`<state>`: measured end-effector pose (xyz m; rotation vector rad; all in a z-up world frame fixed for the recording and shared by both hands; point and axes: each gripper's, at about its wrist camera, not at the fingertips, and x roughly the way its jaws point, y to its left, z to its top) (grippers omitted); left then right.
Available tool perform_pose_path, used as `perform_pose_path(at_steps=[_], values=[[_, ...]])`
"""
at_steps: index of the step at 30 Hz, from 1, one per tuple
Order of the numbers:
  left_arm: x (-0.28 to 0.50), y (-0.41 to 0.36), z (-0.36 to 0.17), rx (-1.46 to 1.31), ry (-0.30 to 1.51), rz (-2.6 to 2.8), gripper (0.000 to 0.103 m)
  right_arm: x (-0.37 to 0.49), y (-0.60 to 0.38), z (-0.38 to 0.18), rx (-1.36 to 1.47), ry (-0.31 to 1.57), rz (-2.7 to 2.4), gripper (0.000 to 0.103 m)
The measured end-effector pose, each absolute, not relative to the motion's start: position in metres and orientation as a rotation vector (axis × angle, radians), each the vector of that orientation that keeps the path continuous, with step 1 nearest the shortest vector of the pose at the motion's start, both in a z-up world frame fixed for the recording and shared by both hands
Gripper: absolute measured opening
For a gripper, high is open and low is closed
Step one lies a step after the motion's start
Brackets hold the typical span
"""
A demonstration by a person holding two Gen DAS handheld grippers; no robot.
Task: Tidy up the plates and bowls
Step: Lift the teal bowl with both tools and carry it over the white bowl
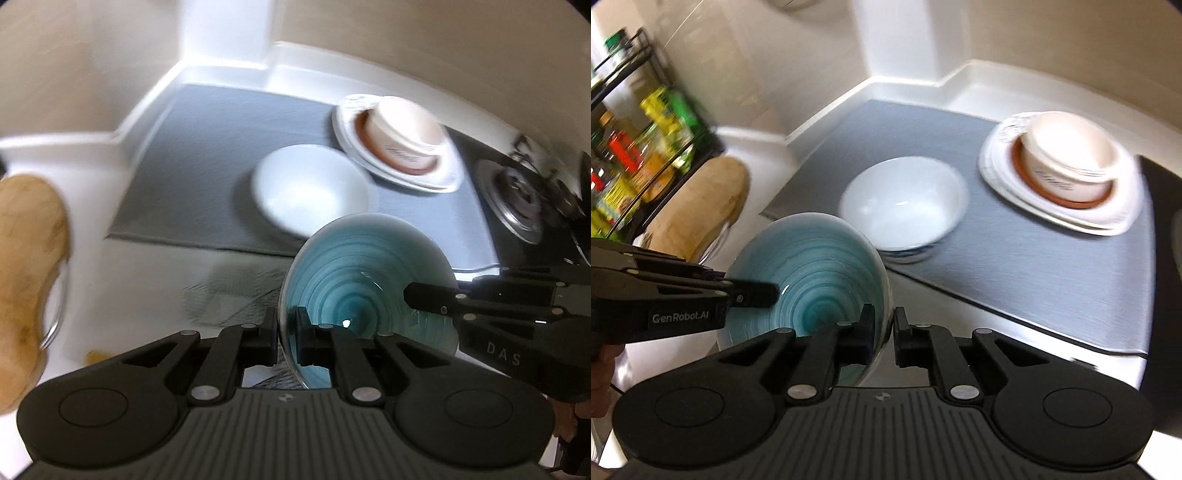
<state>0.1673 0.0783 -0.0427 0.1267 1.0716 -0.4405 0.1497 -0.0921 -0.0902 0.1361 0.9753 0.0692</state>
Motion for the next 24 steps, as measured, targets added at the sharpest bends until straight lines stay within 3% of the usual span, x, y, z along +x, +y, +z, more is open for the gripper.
perform_pose_path(at_steps=[12, 24], values=[[0.191, -0.013, -0.024, 0.157, 1.027, -0.649, 0.008, 0.127, -0.168, -0.057, 0.152, 0.895, -0.142, 0.009], [0.260, -0.077, -0.003, 0.148, 0.975, -0.647, 0.008, 0.187, -0.234, -0.039, 0.131, 0.855, -0.177, 0.009]])
